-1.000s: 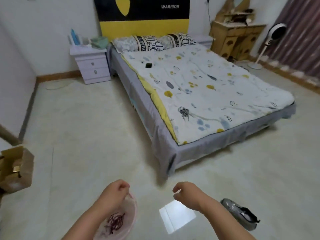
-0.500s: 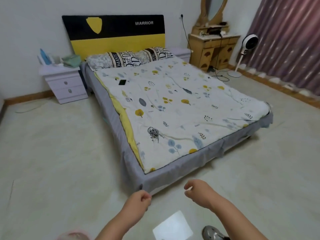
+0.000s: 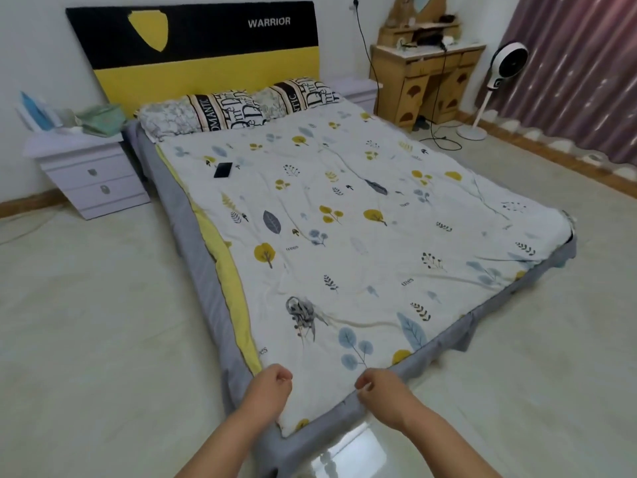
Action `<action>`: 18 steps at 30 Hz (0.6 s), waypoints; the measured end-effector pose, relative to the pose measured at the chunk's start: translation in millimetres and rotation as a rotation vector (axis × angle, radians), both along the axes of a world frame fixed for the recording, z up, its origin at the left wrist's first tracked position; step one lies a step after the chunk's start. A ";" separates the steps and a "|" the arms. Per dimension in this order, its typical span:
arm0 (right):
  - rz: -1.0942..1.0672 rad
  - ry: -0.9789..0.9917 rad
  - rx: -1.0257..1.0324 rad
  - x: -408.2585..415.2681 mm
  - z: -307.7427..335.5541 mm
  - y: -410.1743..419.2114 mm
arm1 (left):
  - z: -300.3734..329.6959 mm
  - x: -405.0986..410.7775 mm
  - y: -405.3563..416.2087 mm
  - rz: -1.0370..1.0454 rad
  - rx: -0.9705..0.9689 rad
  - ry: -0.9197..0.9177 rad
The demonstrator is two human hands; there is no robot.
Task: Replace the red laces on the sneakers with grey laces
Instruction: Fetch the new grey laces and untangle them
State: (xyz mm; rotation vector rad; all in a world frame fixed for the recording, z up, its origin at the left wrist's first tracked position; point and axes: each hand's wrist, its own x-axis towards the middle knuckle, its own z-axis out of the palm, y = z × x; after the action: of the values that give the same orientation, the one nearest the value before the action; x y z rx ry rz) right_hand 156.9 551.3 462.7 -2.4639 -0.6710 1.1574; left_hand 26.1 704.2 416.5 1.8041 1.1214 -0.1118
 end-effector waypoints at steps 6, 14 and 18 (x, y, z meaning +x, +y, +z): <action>-0.017 0.012 -0.039 52.8 -37.1 64.4 | -40.6 83.5 67.5 -0.129 0.055 0.079; -0.023 0.128 -0.069 123.6 -105.9 104.6 | -123.6 175.5 118.3 -0.125 0.131 0.249; 0.031 0.153 -0.062 174.2 -135.8 118.2 | -166.1 218.1 128.4 -0.097 0.110 0.279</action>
State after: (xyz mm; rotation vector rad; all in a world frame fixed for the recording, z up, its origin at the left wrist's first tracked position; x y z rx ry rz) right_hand 331.1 669.5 326.8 -2.3922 -0.6394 1.3815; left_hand 244.2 832.6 250.4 1.9846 1.2540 -0.3754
